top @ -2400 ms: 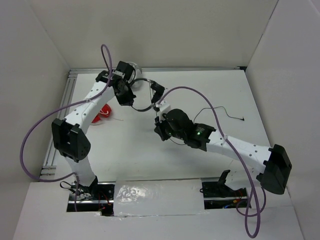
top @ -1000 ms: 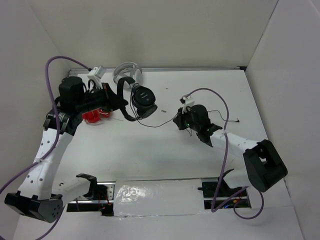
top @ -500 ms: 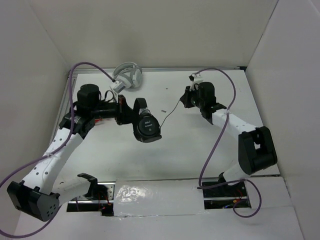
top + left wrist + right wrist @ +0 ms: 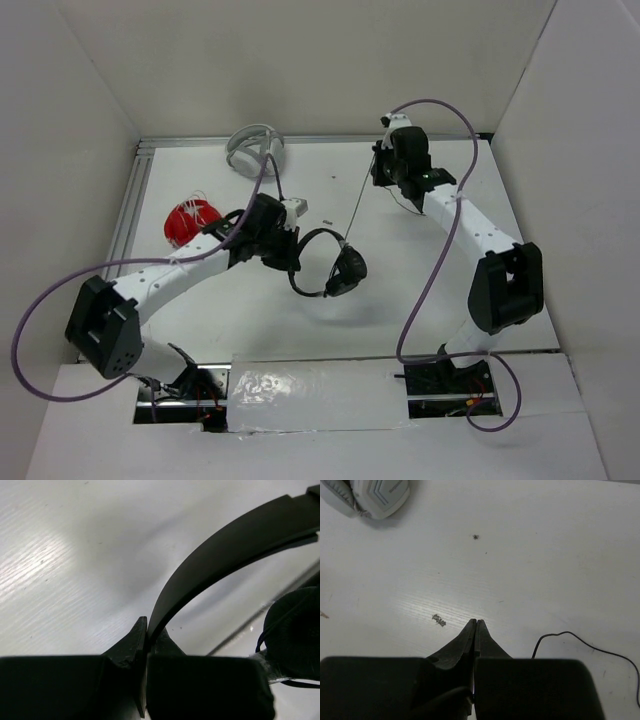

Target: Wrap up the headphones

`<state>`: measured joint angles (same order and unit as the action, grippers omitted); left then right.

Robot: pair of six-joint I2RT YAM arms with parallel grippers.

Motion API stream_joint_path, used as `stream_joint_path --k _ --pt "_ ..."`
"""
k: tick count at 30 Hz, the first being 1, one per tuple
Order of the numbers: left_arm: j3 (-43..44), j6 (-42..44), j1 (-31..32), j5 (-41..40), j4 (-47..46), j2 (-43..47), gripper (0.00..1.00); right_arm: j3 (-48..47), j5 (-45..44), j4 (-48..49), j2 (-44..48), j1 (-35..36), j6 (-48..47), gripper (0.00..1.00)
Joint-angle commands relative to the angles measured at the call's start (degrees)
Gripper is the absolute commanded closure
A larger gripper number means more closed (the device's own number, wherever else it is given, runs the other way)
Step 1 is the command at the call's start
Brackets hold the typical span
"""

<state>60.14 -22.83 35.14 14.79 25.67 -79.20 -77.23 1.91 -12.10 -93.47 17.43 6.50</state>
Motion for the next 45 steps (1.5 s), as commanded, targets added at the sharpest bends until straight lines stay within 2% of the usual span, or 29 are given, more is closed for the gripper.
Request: stream_joint_path --k 1,5,10,12,15,19,22,25,29,32,37,42,45 --pt "5.2 -4.4 1.6 -12.0 5.4 -5.6 1.00 -4.9 -5.0 -6.0 0.9 -0.6 0.4 1.00" --pt "11.6 -9.8 2.7 -22.0 13.6 -12.8 1.00 -4.4 -4.1 -7.4 4.0 -0.1 0.2 1.00" --pt "18.7 -16.8 2.4 -27.9 19.8 -21.8 1.00 -0.9 -8.1 -8.0 9.1 5.0 -1.6 1.00" --pt "22.1 -18.1 2.0 -28.4 22.6 -24.8 1.00 0.5 -11.0 -8.4 11.2 6.9 -1.4 1.00" --pt "27.3 -20.6 0.2 -28.5 25.5 -28.0 1.00 2.3 -9.6 -9.4 14.4 10.6 0.3 1.00" --pt "33.7 -23.0 -3.9 -27.6 27.2 -30.2 1.00 5.6 -15.2 -10.1 18.9 18.1 3.2 1.00" --pt "40.0 -26.1 -6.4 -28.6 31.8 -33.4 1.00 8.3 -17.4 -10.3 23.6 25.3 4.9 1.00" --pt "44.9 -26.2 -8.4 -27.0 32.4 -35.2 1.00 10.9 -17.9 -9.9 24.7 31.8 5.9 1.00" --pt "51.7 -29.3 -11.0 -26.5 34.9 -37.3 1.00 11.2 -19.6 -10.8 22.2 37.9 8.1 1.00" --pt "54.3 -30.2 -12.0 -26.2 37.5 -37.9 1.00 12.5 -20.0 -9.6 19.4 39.3 9.5 1.00" --pt "51.3 -30.6 -12.0 -26.6 36.2 -34.0 1.00 6.1 -24.9 -12.9 11.9 39.0 9.8 1.00" --pt "49.0 -32.6 -11.8 -27.8 36.5 -31.1 1.00 5.0 -18.0 -9.5 6.8 39.0 7.5 1.00" --pt "49.1 -32.8 -11.5 -28.2 37.2 -30.6 1.00 5.1 -17.6 -6.6 6.6 39.0 6.4 1.00"
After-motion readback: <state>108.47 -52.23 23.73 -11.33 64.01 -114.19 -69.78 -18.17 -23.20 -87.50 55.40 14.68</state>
